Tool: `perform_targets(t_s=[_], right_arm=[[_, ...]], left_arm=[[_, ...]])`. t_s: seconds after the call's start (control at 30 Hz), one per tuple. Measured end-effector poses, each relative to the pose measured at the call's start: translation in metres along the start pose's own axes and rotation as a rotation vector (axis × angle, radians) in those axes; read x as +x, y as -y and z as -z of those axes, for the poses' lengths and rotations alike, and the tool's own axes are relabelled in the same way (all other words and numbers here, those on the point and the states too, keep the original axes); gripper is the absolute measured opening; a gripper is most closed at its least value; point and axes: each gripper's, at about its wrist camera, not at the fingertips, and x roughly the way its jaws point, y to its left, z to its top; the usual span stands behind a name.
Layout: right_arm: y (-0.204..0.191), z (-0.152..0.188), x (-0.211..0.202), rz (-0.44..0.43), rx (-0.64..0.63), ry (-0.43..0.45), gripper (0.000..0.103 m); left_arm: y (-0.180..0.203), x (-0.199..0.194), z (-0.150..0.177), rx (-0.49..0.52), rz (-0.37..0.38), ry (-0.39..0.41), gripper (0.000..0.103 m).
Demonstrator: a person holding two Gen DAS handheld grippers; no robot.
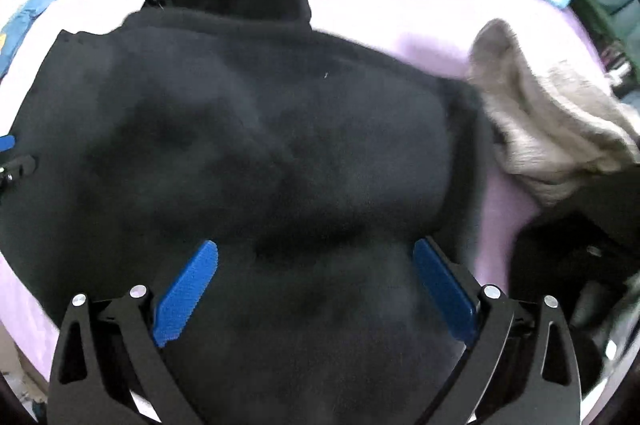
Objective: Fold large clothes
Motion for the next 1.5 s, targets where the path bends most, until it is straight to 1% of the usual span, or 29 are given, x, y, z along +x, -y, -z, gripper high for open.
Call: perform_targets(t_s=[0.07,0.13,0.17,0.2,0.23,0.3,0.33,0.4,0.5,0.53,0.57,0.6,0.67,0.73,0.83,0.9,0.97,1.0,1.07,1.13,1.2,1.27,1.33,1.43,1.47,1.5], right_arm=[[-0.005,0.009,-0.009,0.031,0.009,-0.003,0.097],[-0.012,0.02,-0.004,0.034,0.008,-0.033,0.097],[-0.016,0.031,0.004,0.031,0.001,-0.06,0.098],[-0.018,0.034,0.014,0.031,-0.009,-0.089,0.098],[-0.02,0.044,0.027,0.03,-0.021,-0.1,0.098],[-0.015,0.048,0.041,0.001,0.01,-0.087,0.098],[-0.014,0.047,0.044,-0.004,0.02,-0.085,0.099],[-0.016,0.045,0.045,0.007,0.019,-0.086,0.098],[-0.017,0.04,0.043,0.009,0.026,-0.096,0.098],[-0.017,0.036,0.04,0.003,0.021,-0.103,0.098],[-0.016,0.032,0.037,-0.005,0.021,-0.106,0.098],[-0.013,0.029,0.032,-0.018,0.025,-0.101,0.098],[-0.009,0.02,0.019,-0.054,0.042,-0.063,0.097],[-0.001,0.017,0.008,-0.059,0.051,-0.041,0.097],[0.011,0.014,-0.004,-0.041,0.05,-0.021,0.097],[0.021,0.013,-0.009,-0.029,0.053,-0.006,0.097],[0.035,0.017,-0.008,-0.028,0.071,-0.014,0.097],[0.041,0.018,-0.007,-0.043,0.09,-0.019,0.097],[0.049,0.022,-0.006,-0.055,0.109,-0.022,0.097],[0.054,0.03,-0.003,-0.049,0.097,-0.025,0.097],[0.057,0.041,0.001,-0.046,0.089,-0.034,0.097],[0.058,0.045,0.002,-0.047,0.092,-0.053,0.097],[0.057,0.045,0.004,-0.049,0.089,-0.056,0.097],[0.058,0.04,0.007,-0.05,0.084,-0.055,0.097],[0.057,0.039,0.008,-0.054,0.086,-0.055,0.097],[0.058,0.037,0.012,-0.054,0.086,-0.057,0.097]], left_arm=[[-0.005,0.002,0.01,-0.038,0.003,-0.029,0.097],[-0.005,0.012,0.024,-0.024,-0.013,-0.058,0.097],[-0.003,0.015,0.031,-0.005,-0.017,-0.044,0.097],[-0.002,0.017,0.035,0.006,-0.019,-0.023,0.098],[-0.002,0.02,0.037,0.009,-0.017,-0.012,0.098],[-0.004,0.03,0.045,-0.027,0.012,-0.031,0.098],[-0.006,0.034,0.043,-0.037,0.019,-0.038,0.099],[-0.005,0.036,0.039,-0.04,0.008,-0.054,0.099],[0.0,0.025,0.039,-0.039,0.007,-0.064,0.098],[-0.001,0.02,0.038,-0.039,0.015,-0.067,0.098],[-0.005,0.019,0.03,-0.04,0.023,-0.069,0.098],[0.0,0.01,0.027,-0.045,0.034,-0.066,0.097],[-0.006,0.002,0.019,-0.062,0.053,-0.053,0.097],[-0.012,-0.006,0.015,-0.07,0.047,-0.047,0.097],[-0.022,-0.016,0.012,-0.076,0.013,-0.037,0.097],[-0.027,-0.02,0.008,-0.062,-0.018,-0.026,0.097],[-0.047,-0.016,0.007,-0.067,-0.043,-0.042,0.097],[-0.055,-0.015,0.007,-0.086,-0.032,-0.05,0.098],[-0.057,-0.016,0.01,-0.1,-0.021,-0.055,0.098],[-0.07,-0.02,0.016,-0.082,-0.036,-0.048,0.098],[-0.061,-0.022,0.016,-0.068,-0.048,-0.043,0.097],[-0.062,-0.022,0.013,-0.08,-0.042,-0.045,0.097],[-0.058,-0.027,0.013,-0.081,-0.038,-0.047,0.097],[-0.057,-0.033,0.014,-0.056,-0.041,-0.042,0.098],[-0.059,-0.029,0.011,-0.05,-0.038,-0.042,0.098],[-0.06,-0.023,0.018,-0.049,-0.035,-0.042,0.098]])
